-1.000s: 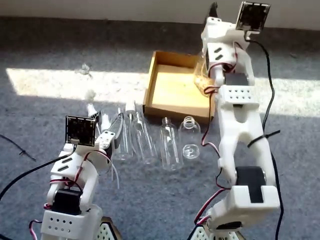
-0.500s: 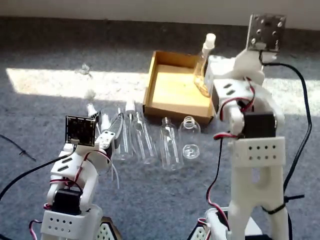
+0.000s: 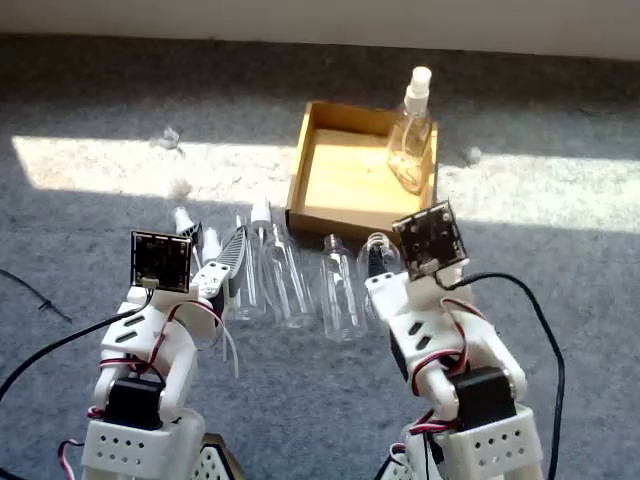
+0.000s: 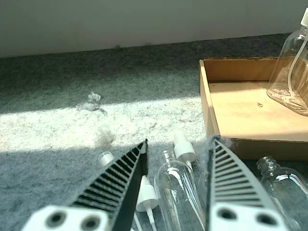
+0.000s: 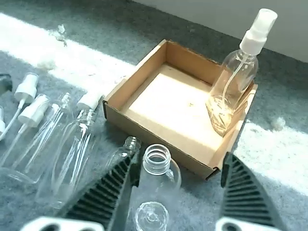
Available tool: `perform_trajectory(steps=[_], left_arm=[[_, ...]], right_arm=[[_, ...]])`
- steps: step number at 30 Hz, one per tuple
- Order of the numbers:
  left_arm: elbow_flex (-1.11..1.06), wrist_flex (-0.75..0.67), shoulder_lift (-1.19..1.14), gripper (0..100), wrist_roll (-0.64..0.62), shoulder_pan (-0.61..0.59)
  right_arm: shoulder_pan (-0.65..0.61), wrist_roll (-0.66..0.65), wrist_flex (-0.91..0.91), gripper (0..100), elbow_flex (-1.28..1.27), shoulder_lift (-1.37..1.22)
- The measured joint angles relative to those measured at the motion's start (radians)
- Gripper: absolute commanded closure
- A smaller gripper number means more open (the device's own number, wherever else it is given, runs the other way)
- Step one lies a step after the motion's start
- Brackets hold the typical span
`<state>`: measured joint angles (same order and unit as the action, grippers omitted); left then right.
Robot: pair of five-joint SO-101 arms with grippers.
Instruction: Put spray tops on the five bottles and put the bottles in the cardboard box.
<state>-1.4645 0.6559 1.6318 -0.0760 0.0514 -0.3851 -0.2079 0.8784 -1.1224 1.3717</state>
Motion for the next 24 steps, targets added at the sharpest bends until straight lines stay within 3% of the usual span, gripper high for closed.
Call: perform_trajectory(steps=[3,7,13,24], left_arm=[[0.000,0.000,0.000,80,0.000,0.000],[0.000,0.000,0.000,80,0.000,0.000],[0.000,0.000,0.000,80,0.000,0.000],[0.000,0.000,0.000,80,0.000,0.000]], right_arm=[[-0.029,-0.005,-0.077,62.2,-0.178,0.103],[-0.035,-0.005,-0.098,62.1,-0.336,0.207],[-0.038,-0.060,-0.109,62.1,-0.405,0.316],[-0.041,-0.066,-0.381,62.1,-0.551,0.434]])
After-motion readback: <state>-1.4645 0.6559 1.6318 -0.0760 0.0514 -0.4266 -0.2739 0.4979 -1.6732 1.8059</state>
